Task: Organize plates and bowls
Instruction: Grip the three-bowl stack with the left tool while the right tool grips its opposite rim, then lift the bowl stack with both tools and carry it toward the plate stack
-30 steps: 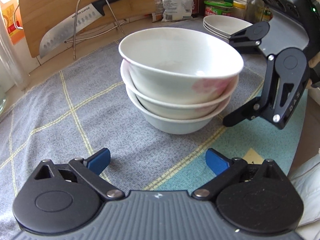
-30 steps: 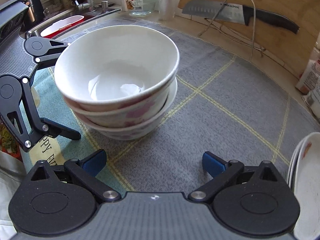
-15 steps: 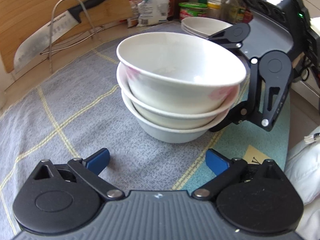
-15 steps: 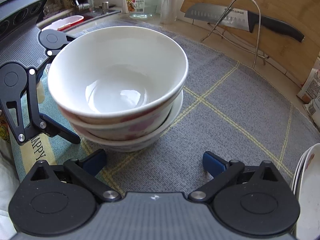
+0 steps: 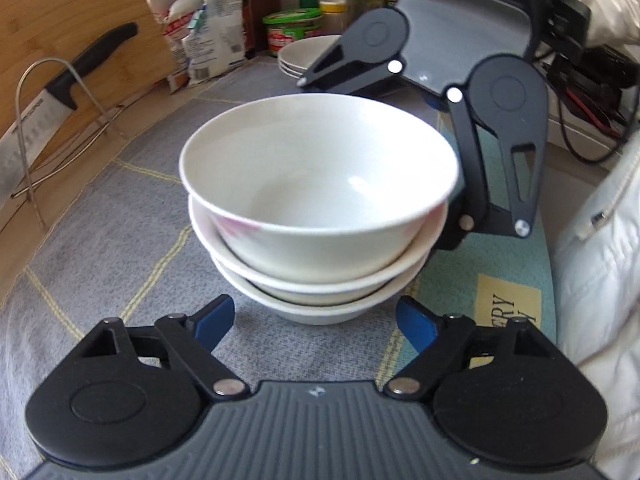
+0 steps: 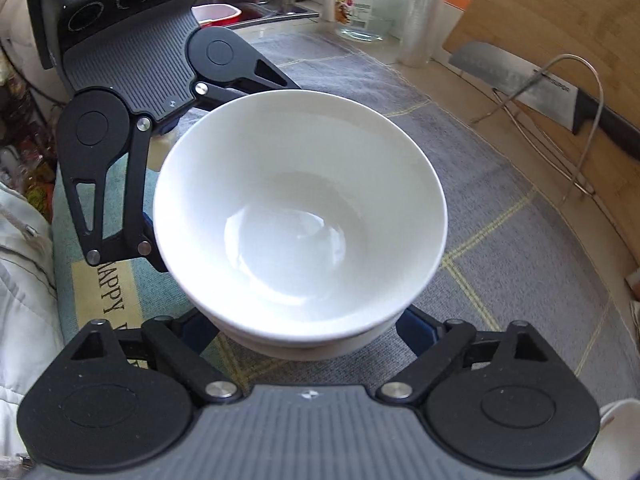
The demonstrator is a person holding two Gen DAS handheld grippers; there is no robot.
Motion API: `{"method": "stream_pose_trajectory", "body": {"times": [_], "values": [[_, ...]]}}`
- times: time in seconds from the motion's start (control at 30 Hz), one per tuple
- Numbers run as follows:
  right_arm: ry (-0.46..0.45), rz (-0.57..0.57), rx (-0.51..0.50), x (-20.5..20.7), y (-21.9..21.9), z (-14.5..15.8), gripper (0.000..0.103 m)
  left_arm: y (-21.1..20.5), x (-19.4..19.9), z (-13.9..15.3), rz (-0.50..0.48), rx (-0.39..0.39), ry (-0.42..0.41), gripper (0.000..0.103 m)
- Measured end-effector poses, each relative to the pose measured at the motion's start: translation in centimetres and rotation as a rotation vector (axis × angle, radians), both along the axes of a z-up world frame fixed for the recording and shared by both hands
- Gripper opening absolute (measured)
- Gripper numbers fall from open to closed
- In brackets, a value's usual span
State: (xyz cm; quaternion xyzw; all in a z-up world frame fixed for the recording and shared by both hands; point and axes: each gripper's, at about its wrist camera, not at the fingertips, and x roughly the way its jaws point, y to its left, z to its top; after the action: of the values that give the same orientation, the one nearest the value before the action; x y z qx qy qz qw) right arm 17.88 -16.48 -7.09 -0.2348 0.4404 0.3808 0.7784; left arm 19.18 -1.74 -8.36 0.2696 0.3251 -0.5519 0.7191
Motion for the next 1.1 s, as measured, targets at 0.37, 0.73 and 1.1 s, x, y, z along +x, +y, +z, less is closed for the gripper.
{"method": "stream_pose_trajectory", "body": {"times": [0.37,0.73,1.1], "values": [[0.042,0.064,0.038,0.4,-0.9,0.4,0.087,-0.9,1.0,0.4,-0.026,0.019,0.026,0.080],[0.044,0.037,0.034,0.5,-0.6,0.3,0.086,-1.2,1.5,0.0,-0.064,0.037,0.024,0.080],[0.040,0.026,0.028,0.3,-0.6,0.7,0.086,-1.6,1.3,0.1,-0.068,0.048,0.022,0.080]]}}
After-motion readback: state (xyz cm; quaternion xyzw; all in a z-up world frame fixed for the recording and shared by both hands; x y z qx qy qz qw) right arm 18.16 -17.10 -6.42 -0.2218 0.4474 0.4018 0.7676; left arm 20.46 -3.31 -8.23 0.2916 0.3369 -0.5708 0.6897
